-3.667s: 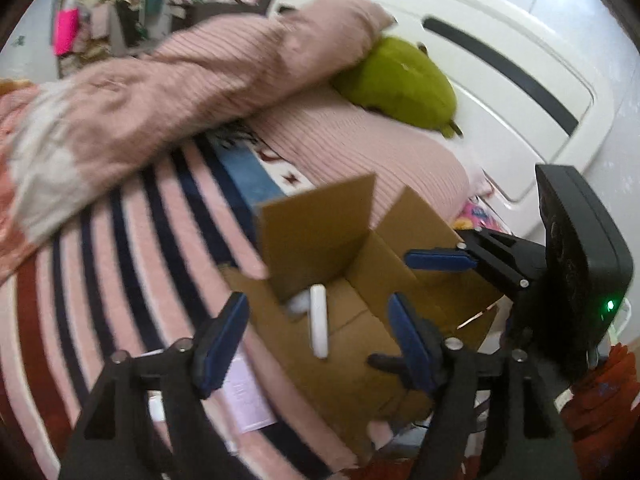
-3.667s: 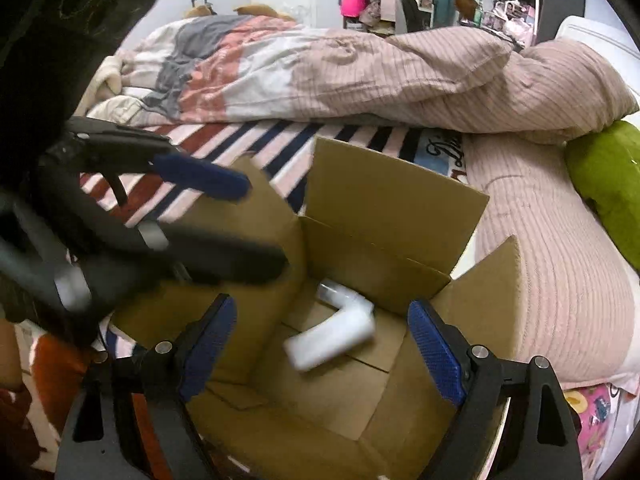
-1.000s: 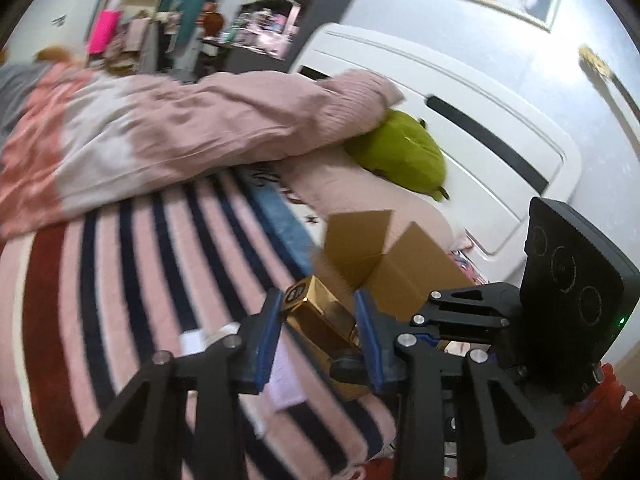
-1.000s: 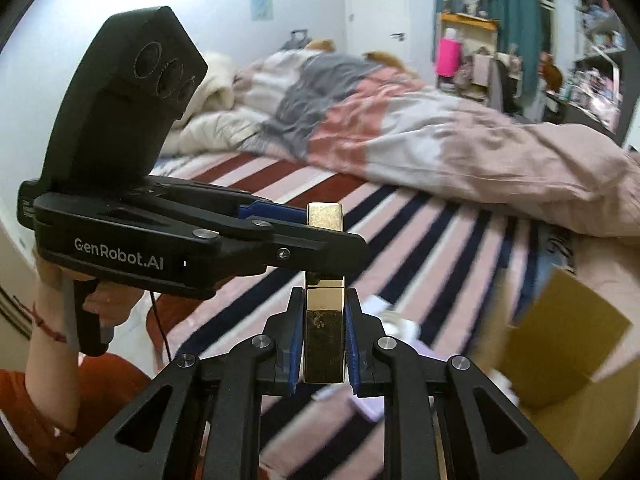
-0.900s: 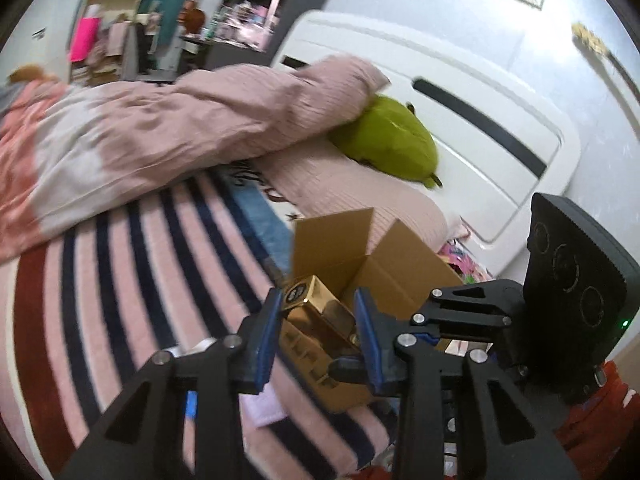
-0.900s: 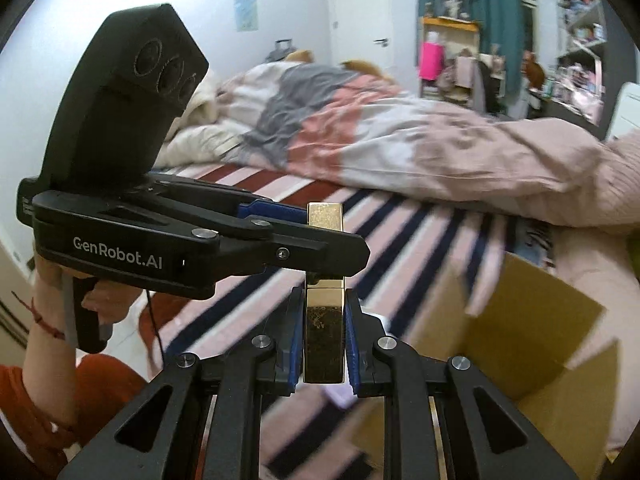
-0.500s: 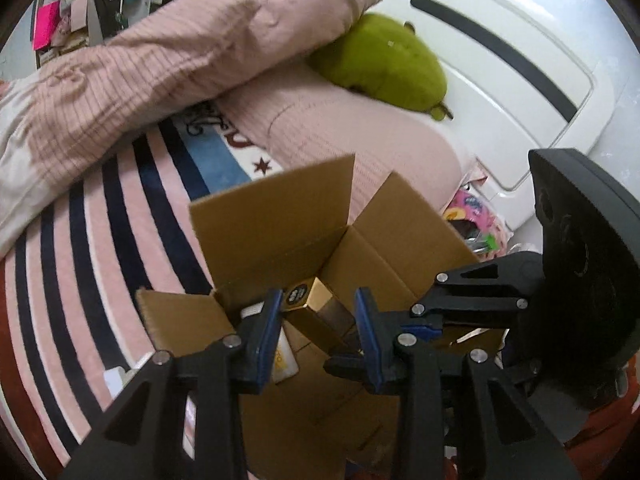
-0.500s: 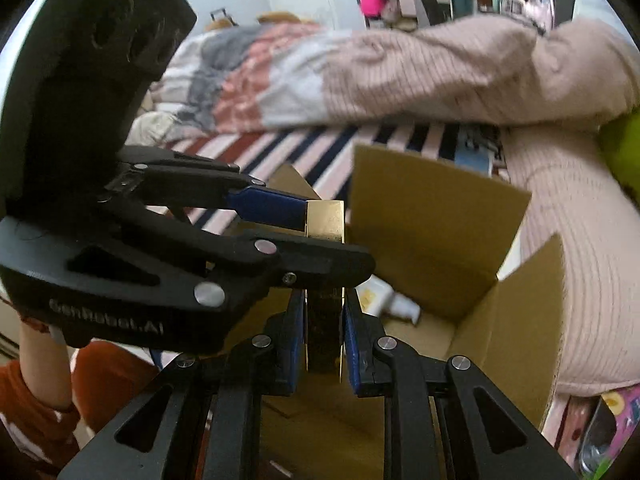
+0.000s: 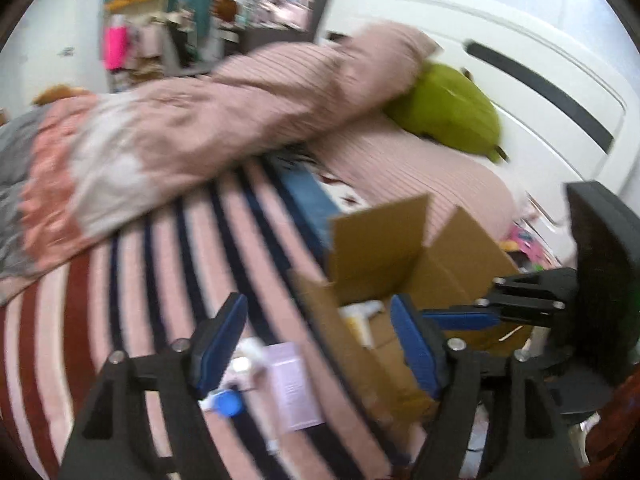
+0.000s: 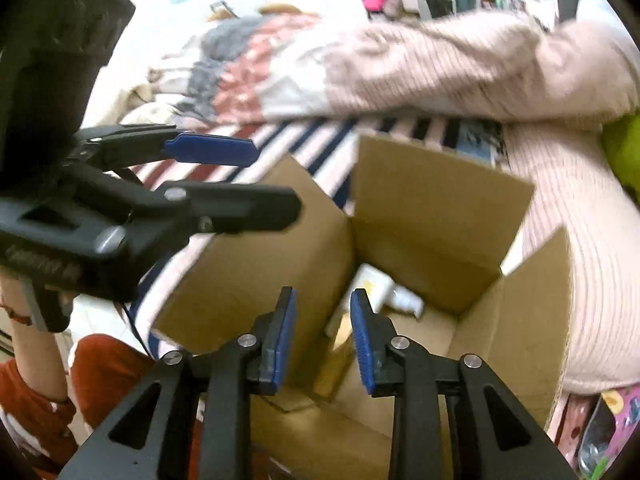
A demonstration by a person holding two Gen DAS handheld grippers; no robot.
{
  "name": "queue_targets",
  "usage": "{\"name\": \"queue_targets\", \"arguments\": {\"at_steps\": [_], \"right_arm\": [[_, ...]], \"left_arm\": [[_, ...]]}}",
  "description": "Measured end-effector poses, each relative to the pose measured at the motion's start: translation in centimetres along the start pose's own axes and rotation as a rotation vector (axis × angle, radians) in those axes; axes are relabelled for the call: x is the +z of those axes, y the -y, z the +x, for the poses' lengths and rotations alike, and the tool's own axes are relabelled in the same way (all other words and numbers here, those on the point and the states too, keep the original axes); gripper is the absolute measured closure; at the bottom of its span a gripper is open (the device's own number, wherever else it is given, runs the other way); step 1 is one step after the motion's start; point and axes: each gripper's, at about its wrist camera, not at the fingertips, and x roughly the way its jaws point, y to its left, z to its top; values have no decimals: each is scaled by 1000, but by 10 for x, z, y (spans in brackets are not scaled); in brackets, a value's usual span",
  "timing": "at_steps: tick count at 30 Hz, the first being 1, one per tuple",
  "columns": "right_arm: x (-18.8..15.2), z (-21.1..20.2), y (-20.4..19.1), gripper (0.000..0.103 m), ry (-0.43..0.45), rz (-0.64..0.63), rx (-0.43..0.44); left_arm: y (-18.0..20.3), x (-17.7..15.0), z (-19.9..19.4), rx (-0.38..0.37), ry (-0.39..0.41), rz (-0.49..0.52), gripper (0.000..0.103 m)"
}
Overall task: Organize rigid objects
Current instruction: 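Grasp the blue-capped round container with the right gripper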
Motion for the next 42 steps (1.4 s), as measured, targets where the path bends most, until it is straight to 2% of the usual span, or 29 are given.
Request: {"name": "queue_targets", "arguments": {"at_steps": [5, 8, 10, 12, 15, 16, 18, 20, 23, 31, 35, 36, 37, 42], "right_arm": [[12, -3, -55, 78, 100, -83, 88], [16, 12, -91, 78, 89, -150, 145], [17, 29, -114, 74, 58, -184, 165], [13, 52, -133, 68, 12, -211, 173], [7, 94, -146, 68, -58, -228, 147], [4, 103, -149, 67, -66, -245, 122], [-5, 124, -165, 61, -39, -345, -1], [-12, 142, -171, 58, -54, -390, -53], [-15, 168, -163, 58, -119, -342, -47], [-9, 203, -137, 58, -140, -298, -211], [-7, 212, -131, 58, -133, -283, -231], [-6, 213, -129, 61, -137, -277, -227], [-6, 212, -131, 78, -139, -277, -223], [-5, 202, -140, 77, -122, -302, -198]], "left_arm": [[-50, -34, -34, 156, 77, -99, 26], [-83, -60, -39, 214, 89, -142, 25], [-104, -78, -34, 242, 78, -162, 24], [-124, -91, -26, 239, 53, -196, 24], [-147, -109, -17, 206, 39, -252, 24], [-151, -115, -13, 190, 30, -258, 24], [-157, -127, -5, 166, 7, -247, 24], [-161, -134, 1, 144, -9, -250, 24], [-170, -143, 3, 141, -18, -275, 24], [-175, -151, -2, 155, -21, -298, 24], [-176, -153, 0, 153, -26, -297, 24], [-176, -153, 0, 151, -28, -296, 24], [-176, -152, 1, 148, -31, -294, 24], [-171, -150, 4, 99, -33, -287, 24]]}}
